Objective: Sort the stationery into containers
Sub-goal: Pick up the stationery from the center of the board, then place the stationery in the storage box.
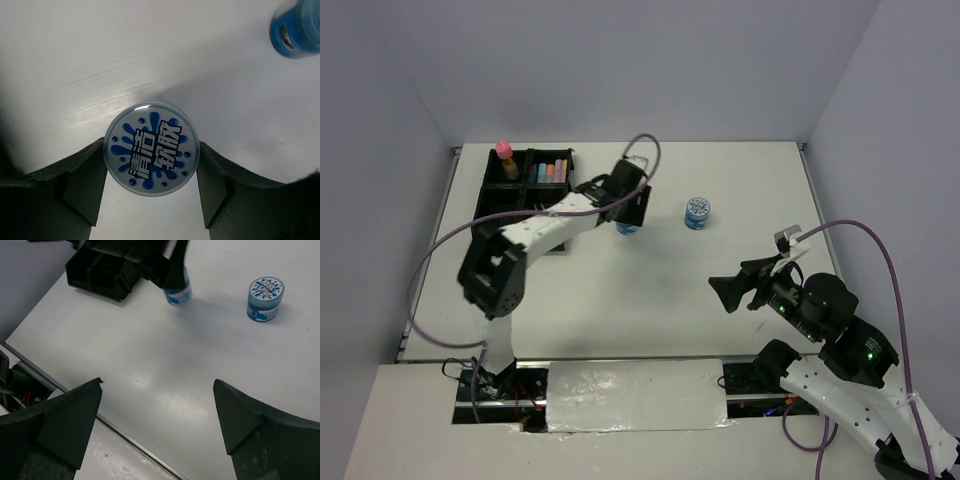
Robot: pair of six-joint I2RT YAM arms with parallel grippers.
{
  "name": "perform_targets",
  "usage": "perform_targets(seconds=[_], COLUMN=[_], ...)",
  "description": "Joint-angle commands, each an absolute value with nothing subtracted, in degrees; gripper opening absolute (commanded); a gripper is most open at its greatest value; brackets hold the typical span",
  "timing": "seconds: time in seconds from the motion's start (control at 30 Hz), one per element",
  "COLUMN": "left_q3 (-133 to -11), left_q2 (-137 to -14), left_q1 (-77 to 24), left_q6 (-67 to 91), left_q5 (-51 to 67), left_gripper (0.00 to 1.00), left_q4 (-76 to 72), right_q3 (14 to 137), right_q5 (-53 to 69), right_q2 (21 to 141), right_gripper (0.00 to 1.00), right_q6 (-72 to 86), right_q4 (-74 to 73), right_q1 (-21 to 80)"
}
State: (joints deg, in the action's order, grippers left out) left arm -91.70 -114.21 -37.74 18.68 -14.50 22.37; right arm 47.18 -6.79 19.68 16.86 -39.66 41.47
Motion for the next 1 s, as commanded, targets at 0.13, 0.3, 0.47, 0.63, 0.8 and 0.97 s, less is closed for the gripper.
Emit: perform_targets(seconds=[0.13,0.3,0.47,0.63,0.8,0.97], left_q3=[-84.4,-82.2,-76.0,-73.5,-73.0,-75.1], left_q2=[-86.1,-83.7,-82.7,-83.9,-86.5,-92.0], left_q1=[-21.4,-8.3,-0.6,2.2,2.3,2.5], left_q6=[33.4,38.6,40.2,40.2,41.2,41.4], left_q5=[-29.1,-30.8,-26.0,-24.8,-27.5,-28.3], left_gripper=[0.00,0.00,0.00,0.00,0.00,0.00], left_q4=[33.5,38.6,32.2,26.3,21.5,19.0], right_q3=[45.7,45.3,45.7,45.5,45.4,46.0], right_q5=[-3.4,-0.6,-0.3,1.2,1.8,1.6], right_q2=[21.8,25.3,28.6,29.0,29.3,30.2], right_gripper=[1.00,1.00,1.00,1.00,1.00,1.00], right_q6=[16.5,15.9,14.5,14.3,14.2,13.8], right_q4=[-33.6,-30.7,-30.3,-30.1,-30.1,-30.4], right_q1=[41.7,41.7,41.7,41.7,41.6,41.7])
